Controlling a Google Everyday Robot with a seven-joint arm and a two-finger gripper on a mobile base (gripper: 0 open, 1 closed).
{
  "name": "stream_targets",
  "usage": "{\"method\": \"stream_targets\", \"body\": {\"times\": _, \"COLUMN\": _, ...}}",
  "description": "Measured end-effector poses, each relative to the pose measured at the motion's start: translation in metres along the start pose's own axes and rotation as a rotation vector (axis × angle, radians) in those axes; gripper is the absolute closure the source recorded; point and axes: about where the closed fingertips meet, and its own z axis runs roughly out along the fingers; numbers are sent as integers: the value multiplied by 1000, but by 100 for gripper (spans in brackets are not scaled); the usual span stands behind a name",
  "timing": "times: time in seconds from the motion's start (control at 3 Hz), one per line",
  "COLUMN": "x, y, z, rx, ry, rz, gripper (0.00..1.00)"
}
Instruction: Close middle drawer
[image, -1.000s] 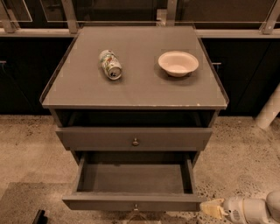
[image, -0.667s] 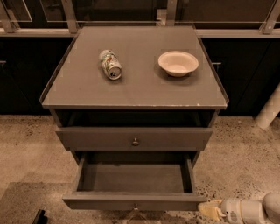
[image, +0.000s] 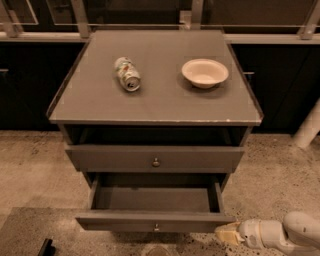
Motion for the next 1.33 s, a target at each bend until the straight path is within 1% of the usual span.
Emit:
{"method": "stream_targets", "body": {"times": 0.33, "x": 0, "y": 0, "z": 0, "rx": 0, "ry": 0, "rz": -1, "gripper": 100}}
{"method": "stream_targets", "body": {"times": 0.67, "x": -55, "y": 2, "z": 35, "rx": -62, "ry": -9, "rz": -161, "gripper": 100}}
{"method": "stream_targets", "body": {"times": 1.0, "x": -55, "y": 3, "z": 36, "rx": -63, "ry": -10, "rz": -164, "gripper": 100}}
{"method": "stream_targets", "body": {"times": 1.33, "x": -104, "y": 2, "z": 62, "rx": -82, "ry": -30, "rz": -291, "gripper": 100}}
